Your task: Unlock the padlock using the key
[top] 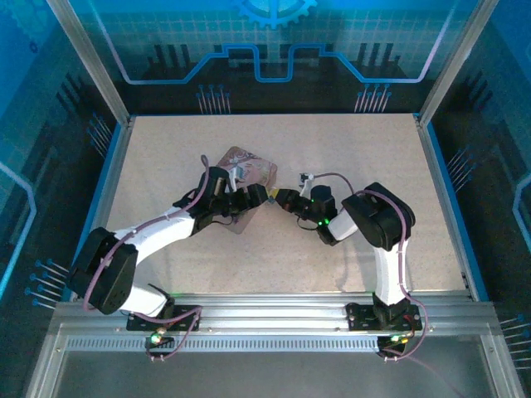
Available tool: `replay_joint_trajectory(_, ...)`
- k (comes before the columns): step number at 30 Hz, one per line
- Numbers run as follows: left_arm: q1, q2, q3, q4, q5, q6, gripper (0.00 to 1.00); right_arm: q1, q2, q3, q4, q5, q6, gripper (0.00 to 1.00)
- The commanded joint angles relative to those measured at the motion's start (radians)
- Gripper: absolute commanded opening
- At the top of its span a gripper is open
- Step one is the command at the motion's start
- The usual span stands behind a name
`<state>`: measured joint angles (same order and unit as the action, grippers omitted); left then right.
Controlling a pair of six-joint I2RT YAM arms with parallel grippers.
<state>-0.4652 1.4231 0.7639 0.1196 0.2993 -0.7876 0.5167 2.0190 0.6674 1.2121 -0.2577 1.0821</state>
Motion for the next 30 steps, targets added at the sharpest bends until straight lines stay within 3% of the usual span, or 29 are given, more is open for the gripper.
replay_joint_trajectory(1,0.012,-0.04,-0.024,-0.137,-0.011,-0.011,0.78,-0.007,-0.079,-0.027,-0.025,0.009,-0.06,0.06)
replay_joint_trajectory(11,0.064,-0.207,-0.035,-0.211,-0.064,0.033,0.86,-0.008,-0.294,-0.079,-0.261,-0.037,-0.218,0.06)
replay_joint_trajectory(22,0.131,-0.431,-0.123,-0.267,-0.271,0.129,0.98,-0.004,-0.677,-0.063,-0.905,-0.089,-0.55,0.08)
replay_joint_trajectory(30,0.173,-0.525,-0.18,-0.254,-0.354,0.14,0.99,-0.002,-0.819,-0.047,-1.208,-0.151,-0.646,0.08)
